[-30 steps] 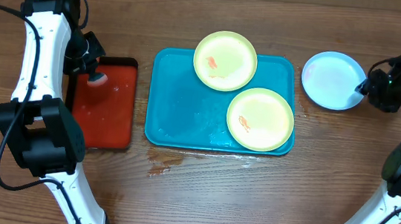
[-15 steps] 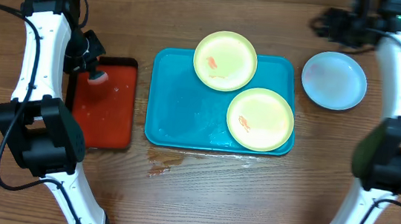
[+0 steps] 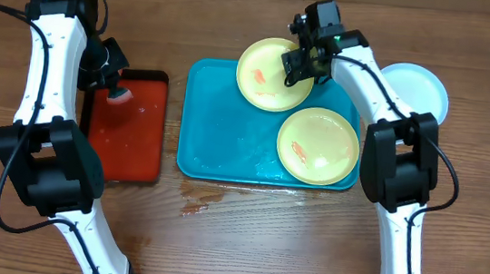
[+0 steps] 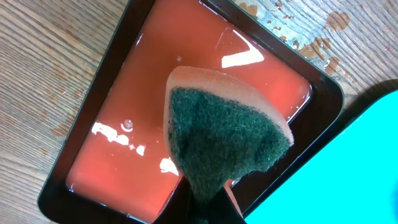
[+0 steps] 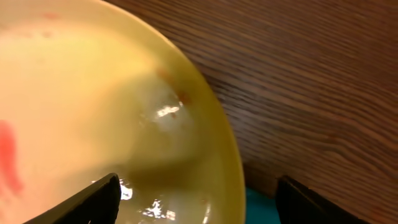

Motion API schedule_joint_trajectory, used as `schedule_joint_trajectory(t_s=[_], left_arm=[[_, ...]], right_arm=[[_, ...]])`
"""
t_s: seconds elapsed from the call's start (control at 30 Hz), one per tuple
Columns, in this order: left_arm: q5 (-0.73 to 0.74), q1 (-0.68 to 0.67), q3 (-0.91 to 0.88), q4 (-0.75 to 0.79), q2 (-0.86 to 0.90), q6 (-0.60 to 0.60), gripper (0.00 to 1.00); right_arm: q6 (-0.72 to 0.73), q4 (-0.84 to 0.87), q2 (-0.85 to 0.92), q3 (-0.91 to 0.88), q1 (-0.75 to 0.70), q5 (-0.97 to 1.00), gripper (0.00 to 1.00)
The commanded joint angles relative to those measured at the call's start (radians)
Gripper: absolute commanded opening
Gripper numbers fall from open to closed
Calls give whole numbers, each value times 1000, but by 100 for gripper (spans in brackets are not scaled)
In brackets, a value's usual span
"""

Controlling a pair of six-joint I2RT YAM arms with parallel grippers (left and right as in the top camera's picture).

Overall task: Clean dirty plates on tray and stack at the side
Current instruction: 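Release the plate and move the right gripper to the upper yellow plate, then grasp the yellow plate rim with the right gripper and bring the sponge over it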

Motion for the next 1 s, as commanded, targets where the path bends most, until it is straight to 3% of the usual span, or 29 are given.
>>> schedule_joint_trajectory(t_s=[0.0, 0.13, 0.2, 0.23, 0.33, 0.43, 0.6, 0.97], left_arm=[[11, -5, 11, 0, -3, 20, 4], [11, -4, 11, 0, -3, 20, 4], [11, -5, 11, 0, -3, 19, 4], [11, -4, 11, 0, -3, 19, 4], [11, -5, 11, -1, -3, 20, 4], [11, -5, 11, -1, -3, 19, 4], [12, -5, 11, -1, -3, 19, 4], [44, -38, 11, 2, -3, 46, 4]], right_arm=[[-24, 22, -18, 5, -6, 56, 80], [-24, 15, -18, 5, -14, -19, 73], [-24, 8, -18, 5, -15, -56, 57], [-24, 4, -18, 5, -15, -65, 44], [-21, -9, -14, 5, -14, -71, 40], [-21, -19, -14, 5, -14, -71, 24], [11, -50, -15, 7, -13, -73, 6], [80, -316, -15, 121, 43, -248, 4]])
